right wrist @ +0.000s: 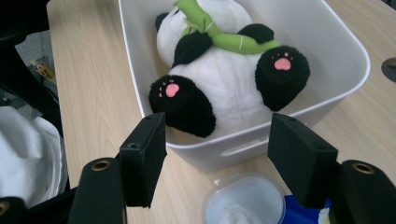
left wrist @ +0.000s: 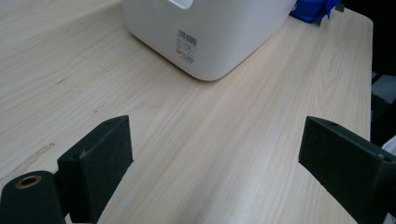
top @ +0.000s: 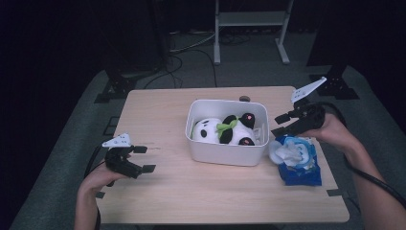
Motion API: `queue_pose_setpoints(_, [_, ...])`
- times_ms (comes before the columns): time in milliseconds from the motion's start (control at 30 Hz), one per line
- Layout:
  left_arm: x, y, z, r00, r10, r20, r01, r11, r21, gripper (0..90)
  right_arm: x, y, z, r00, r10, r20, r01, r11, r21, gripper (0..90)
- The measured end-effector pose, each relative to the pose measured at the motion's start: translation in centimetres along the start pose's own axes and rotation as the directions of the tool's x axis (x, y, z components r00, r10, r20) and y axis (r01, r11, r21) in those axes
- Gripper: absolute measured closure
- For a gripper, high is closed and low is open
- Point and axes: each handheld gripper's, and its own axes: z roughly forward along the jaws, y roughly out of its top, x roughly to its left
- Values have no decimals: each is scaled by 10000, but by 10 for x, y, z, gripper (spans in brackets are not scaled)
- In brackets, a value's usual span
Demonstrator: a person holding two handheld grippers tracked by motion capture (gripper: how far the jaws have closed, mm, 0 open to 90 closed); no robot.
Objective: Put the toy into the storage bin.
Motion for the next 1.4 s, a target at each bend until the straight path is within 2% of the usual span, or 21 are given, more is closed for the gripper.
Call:
queue_pose_setpoints(433, [0,-1,5,10000,15,61,-16,9998,175,85,1,-30,0,9986,527,60,-526,9984,-190,337])
queue_pose_setpoints(833, [-1,0,5,9999,60,85,-62,9998,179,86,5,-47,2,9967,801,129,-795,9960,-399,306])
queue_pose_setpoints(1400, [-4,1,10,9998,126,129,-129,9995,295,85,12,-85,5,9906,1358,179,-1342,9882,-738,305])
